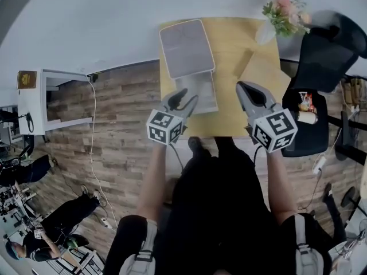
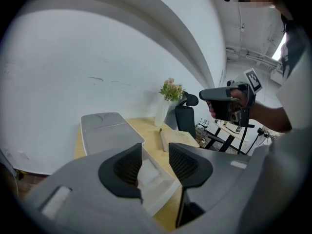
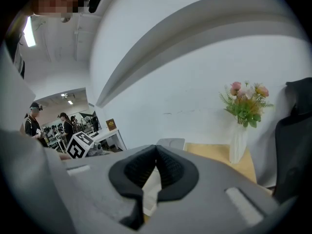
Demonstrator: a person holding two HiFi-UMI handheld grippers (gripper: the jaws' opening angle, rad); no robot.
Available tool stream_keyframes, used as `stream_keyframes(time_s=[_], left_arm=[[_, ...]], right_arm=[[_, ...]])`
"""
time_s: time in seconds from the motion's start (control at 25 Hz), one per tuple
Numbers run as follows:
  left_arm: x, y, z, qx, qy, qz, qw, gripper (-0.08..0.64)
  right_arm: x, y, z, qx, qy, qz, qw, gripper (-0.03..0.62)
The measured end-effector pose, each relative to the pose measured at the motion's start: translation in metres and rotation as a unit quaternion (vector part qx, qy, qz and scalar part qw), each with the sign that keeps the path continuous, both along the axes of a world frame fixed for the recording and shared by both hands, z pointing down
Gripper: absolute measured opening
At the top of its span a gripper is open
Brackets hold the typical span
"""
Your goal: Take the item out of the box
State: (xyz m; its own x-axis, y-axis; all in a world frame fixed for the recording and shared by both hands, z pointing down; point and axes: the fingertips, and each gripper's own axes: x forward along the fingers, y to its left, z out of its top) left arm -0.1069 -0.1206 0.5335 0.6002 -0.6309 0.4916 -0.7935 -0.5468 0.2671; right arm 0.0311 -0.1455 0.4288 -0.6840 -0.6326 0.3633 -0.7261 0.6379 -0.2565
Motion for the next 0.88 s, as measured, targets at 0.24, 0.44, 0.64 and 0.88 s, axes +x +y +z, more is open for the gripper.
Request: stream_keyframes(time_s=[0.24, 0.44, 0.64, 0.88], left_arm=[[0.022, -0.02, 0.035, -0.031, -0.025, 0.013, 0.9991, 0.192], [0.034, -0.027, 0.07, -0.055, -0.072, 0.046, 0.9948, 0.228], [0.044, -0.027, 0.096, -0.077, -0.119, 0.092, 0.9856, 0.256], [0.058, -0.029, 0.121, -0.093, -0.182, 0.14, 0.9689, 0.279]], right_arm=[[0.016, -0.025, 0.021, -0.022, 0.005, -0.028, 0.999, 0.003], [0.03, -0.04, 0.041, -0.045, 0.006, -0.048, 0.998, 0.003], [0.041, -0.043, 0.053, -0.061, 0.003, -0.073, 0.995, 0.003], [0.042, -0.04, 0.067, -0.08, -0.001, -0.106, 0.991, 0.003]])
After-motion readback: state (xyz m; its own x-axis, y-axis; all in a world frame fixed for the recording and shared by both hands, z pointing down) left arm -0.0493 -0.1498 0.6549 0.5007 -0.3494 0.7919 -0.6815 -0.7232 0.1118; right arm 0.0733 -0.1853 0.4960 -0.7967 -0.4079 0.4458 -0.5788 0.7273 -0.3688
